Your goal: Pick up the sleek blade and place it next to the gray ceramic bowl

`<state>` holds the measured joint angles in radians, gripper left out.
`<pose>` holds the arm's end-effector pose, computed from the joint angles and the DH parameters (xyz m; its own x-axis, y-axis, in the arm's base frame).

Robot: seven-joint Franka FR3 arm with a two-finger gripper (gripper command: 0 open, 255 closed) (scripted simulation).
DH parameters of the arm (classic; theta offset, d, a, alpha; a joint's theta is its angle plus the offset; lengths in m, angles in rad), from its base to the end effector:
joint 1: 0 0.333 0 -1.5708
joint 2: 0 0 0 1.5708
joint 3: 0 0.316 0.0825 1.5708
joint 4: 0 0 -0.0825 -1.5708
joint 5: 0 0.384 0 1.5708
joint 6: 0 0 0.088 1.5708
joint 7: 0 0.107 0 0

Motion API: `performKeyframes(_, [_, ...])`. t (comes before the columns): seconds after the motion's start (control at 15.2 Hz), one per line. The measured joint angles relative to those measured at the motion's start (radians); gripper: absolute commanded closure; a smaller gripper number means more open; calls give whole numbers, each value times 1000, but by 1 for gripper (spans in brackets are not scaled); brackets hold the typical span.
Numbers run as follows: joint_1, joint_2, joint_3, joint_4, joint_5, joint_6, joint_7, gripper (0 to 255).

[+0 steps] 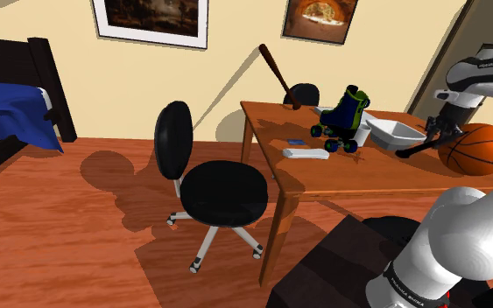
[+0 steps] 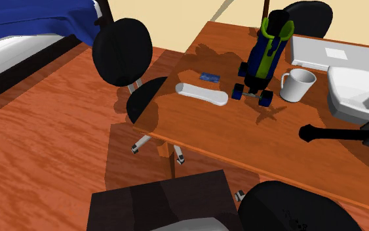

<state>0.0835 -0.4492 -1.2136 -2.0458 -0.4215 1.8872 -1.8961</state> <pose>0.1417 -0.5015 0.4919 0.6012 0.7991 0.0029 0.7984 -0.6009 0.0387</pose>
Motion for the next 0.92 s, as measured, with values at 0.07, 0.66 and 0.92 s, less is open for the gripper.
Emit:
performKeyframes(0.07, [5,3,-10,-9,-1,14,-1,255])
performKeyframes(0.66, [48,26,-99,-94,-11,134,-2,255])
performKeyframes(0.92, [73,37,-143,-131,-16,188,-2,255])
